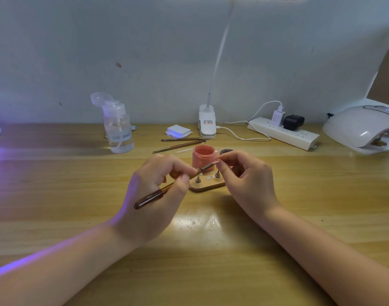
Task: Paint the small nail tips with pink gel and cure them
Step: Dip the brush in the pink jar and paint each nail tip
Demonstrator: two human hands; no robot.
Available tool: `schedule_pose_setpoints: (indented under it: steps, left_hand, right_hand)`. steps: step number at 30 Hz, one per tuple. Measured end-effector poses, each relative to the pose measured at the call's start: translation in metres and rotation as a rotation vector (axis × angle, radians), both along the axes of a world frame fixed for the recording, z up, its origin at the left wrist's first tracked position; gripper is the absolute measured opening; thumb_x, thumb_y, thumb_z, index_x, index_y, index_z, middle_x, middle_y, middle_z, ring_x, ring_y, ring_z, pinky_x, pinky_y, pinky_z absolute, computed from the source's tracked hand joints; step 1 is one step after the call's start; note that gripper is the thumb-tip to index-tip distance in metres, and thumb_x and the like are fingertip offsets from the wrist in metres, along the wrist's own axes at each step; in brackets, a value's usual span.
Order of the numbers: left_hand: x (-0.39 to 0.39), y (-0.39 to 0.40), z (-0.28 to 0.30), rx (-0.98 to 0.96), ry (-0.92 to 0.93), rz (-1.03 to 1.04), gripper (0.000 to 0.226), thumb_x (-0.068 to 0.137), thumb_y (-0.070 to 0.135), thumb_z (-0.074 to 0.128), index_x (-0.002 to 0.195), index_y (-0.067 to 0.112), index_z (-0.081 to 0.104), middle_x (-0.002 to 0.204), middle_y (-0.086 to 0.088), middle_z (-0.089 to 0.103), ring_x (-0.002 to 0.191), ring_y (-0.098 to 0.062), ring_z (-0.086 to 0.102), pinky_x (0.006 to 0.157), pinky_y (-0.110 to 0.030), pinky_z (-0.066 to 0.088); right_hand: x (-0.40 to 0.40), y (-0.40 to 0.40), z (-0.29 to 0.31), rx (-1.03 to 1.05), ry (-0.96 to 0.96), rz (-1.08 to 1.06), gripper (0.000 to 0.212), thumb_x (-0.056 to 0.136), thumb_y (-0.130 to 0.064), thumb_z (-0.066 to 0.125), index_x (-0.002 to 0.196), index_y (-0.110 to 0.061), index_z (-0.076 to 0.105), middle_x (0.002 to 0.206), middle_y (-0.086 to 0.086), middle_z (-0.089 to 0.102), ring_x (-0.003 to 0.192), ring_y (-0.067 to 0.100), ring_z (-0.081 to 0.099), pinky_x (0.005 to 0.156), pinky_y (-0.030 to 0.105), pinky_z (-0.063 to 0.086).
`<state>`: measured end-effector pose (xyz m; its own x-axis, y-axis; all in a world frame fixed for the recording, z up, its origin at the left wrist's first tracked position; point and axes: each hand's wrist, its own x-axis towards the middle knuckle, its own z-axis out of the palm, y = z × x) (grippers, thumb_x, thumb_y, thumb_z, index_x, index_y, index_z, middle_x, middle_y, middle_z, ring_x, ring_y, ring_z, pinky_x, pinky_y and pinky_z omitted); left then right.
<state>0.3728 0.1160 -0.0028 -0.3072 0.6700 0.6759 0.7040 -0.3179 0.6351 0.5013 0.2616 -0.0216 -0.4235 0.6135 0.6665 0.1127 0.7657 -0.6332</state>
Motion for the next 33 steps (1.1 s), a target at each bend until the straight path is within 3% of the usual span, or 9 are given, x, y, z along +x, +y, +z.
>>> schedule_pose_setpoints:
  steps: [2, 6, 10, 19, 22, 28, 33]
  left_hand:
    - [-0.0001, -0.0006, 0.0014, 0.023, -0.044, 0.005, 0.02, 0.083, 0.033, 0.049, 0.089, 0.026, 0.067, 0.076, 0.01, 0.065, 0.079, -0.011, 0.059, 0.071, -0.016, 0.041]
    - [0.0029, 0.0055, 0.0038, 0.022, -0.226, -0.001, 0.014, 0.088, 0.026, 0.056, 0.095, 0.025, 0.068, 0.08, 0.013, 0.07, 0.072, 0.002, 0.061, 0.063, -0.005, 0.039]
    - [-0.0007, 0.0052, 0.0003, -0.02, -0.284, -0.048, 0.016, 0.086, 0.023, 0.053, 0.091, 0.019, 0.068, 0.074, 0.007, 0.07, 0.072, -0.002, 0.062, 0.066, -0.011, 0.043]
    - [-0.0015, 0.0064, 0.0008, -0.003, -0.307, -0.039, 0.016, 0.087, 0.022, 0.053, 0.091, 0.022, 0.069, 0.076, 0.007, 0.071, 0.076, -0.003, 0.064, 0.068, -0.011, 0.045]
    - [-0.0025, 0.0027, -0.0011, -0.007, -0.285, -0.069, 0.016, 0.081, 0.028, 0.055, 0.087, 0.02, 0.069, 0.072, 0.004, 0.069, 0.073, -0.009, 0.063, 0.068, -0.018, 0.047]
    - [0.0009, 0.0055, 0.0006, 0.001, -0.29, -0.051, 0.017, 0.088, 0.023, 0.055, 0.098, 0.023, 0.069, 0.083, 0.01, 0.072, 0.082, -0.002, 0.066, 0.069, -0.008, 0.045]
    - [-0.0003, 0.0019, -0.0017, -0.014, -0.293, -0.075, 0.016, 0.083, 0.018, 0.053, 0.086, 0.02, 0.068, 0.074, 0.004, 0.069, 0.073, -0.004, 0.063, 0.068, -0.014, 0.045]
  right_hand:
    - [-0.0002, -0.0001, 0.0, -0.008, 0.003, -0.001, 0.007, 0.085, -0.01, 0.07, 0.091, -0.012, 0.072, 0.072, -0.002, 0.068, 0.058, 0.015, 0.058, 0.059, 0.039, 0.051]
    - [-0.0004, -0.0002, -0.0001, -0.021, 0.0, 0.02, 0.008, 0.086, -0.01, 0.07, 0.093, -0.01, 0.072, 0.074, -0.001, 0.069, 0.06, 0.016, 0.06, 0.06, 0.041, 0.051]
    - [-0.0003, -0.0006, 0.0002, -0.026, 0.009, 0.037, 0.009, 0.086, -0.011, 0.07, 0.095, -0.013, 0.072, 0.074, -0.001, 0.069, 0.06, 0.017, 0.06, 0.058, 0.041, 0.051]
    - [-0.0002, -0.0006, 0.0, -0.051, 0.011, 0.042, 0.01, 0.086, -0.01, 0.07, 0.095, -0.013, 0.072, 0.072, -0.003, 0.068, 0.059, 0.019, 0.06, 0.058, 0.041, 0.051]
    - [-0.0003, -0.0004, -0.0001, -0.053, 0.01, 0.031, 0.011, 0.086, -0.011, 0.07, 0.096, -0.015, 0.072, 0.073, -0.005, 0.067, 0.058, 0.018, 0.058, 0.058, 0.041, 0.051]
    - [-0.0004, -0.0013, 0.0003, -0.048, 0.001, 0.021, 0.009, 0.086, -0.011, 0.07, 0.095, -0.011, 0.072, 0.076, -0.001, 0.07, 0.062, 0.02, 0.061, 0.061, 0.044, 0.051]
    - [0.0001, -0.0009, 0.0006, -0.053, 0.003, 0.013, 0.01, 0.086, -0.011, 0.07, 0.095, -0.014, 0.072, 0.075, -0.002, 0.069, 0.061, 0.018, 0.06, 0.06, 0.042, 0.051]
